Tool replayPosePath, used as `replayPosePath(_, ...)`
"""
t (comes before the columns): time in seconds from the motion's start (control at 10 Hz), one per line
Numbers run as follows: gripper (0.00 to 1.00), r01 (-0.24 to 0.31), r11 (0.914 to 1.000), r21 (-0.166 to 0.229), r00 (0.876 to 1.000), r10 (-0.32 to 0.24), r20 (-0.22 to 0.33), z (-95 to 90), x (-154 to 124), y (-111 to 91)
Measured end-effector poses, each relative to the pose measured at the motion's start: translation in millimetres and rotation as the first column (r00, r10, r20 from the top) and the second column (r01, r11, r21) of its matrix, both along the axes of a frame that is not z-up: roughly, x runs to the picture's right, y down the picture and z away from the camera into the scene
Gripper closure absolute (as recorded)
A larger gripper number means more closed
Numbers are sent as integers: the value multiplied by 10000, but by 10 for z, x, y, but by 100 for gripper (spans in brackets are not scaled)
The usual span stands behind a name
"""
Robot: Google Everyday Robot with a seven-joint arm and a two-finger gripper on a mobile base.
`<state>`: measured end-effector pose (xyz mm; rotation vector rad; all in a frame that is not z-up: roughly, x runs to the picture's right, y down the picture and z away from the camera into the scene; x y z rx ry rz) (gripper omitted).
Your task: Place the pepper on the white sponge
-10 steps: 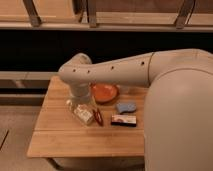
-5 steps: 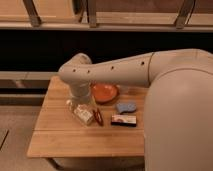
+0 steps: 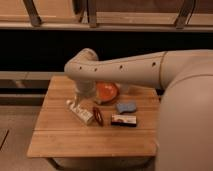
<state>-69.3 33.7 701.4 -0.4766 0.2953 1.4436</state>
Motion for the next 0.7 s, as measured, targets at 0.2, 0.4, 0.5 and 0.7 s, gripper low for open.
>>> replayPosePath(0.2,35,-243,9906,1347,9994,205,294,-130,389,-399)
replayPosePath(0.4,35,-286,9832,1803,9989,212,425,-193,499,-522)
replayPosePath(0.5,35,-268,9832,1808,9989,192,438,-196,485,-524)
replayPosePath(0.7,35,-131,9880,1541,9995,84,309,-105,497,-396)
